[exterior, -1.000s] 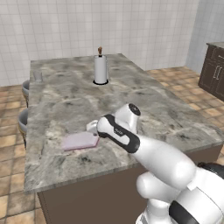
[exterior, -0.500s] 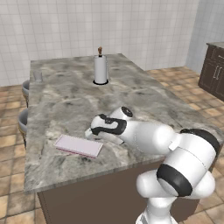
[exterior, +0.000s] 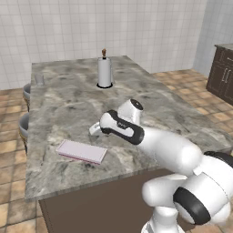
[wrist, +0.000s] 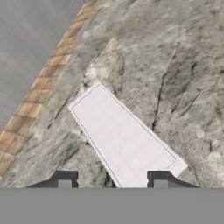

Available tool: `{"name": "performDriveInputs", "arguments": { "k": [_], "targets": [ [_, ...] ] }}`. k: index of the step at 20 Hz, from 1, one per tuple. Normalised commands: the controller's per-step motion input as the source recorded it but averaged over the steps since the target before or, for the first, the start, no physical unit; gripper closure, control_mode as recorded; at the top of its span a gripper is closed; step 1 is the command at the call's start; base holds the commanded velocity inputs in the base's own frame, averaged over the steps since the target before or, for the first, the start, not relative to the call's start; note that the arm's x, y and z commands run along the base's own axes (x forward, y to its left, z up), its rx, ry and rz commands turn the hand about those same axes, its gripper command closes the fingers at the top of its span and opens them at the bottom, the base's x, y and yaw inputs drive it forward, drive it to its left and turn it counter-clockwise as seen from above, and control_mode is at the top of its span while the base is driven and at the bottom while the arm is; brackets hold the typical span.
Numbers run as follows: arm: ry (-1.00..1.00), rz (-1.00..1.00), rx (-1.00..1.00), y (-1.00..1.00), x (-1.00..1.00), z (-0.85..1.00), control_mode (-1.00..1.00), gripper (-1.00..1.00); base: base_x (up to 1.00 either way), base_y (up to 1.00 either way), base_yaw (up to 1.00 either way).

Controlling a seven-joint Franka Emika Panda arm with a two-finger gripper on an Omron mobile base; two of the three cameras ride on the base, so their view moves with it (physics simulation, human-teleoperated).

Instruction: Open the freezer door, pick up the ice cube tray from the freezer, and place it on the dining counter.

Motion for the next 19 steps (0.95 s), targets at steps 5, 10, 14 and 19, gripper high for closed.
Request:
{"name": "performDriveInputs", "arguments": {
  "k": [5, 10, 14, 19],
  "targets": [
    [-0.05, 0.02, -0.07, 0.12, -0.89, 0.97, -1.0, -1.0, 0.0, 0.0, 0.0],
    [-0.15, 0.0, -0.09, 0.06, -1.0, 0.87, -1.0, -1.0, 0.0, 0.0, 0.0],
    [-0.21, 0.0, -0.05, 0.0, -1.0, 0.89, -1.0, -1.0, 0.0, 0.0, 0.0],
    [-0.21, 0.0, -0.02, 0.0, -1.0, 0.69, -1.0, -1.0, 0.0, 0.0, 0.0]
  ]
}}
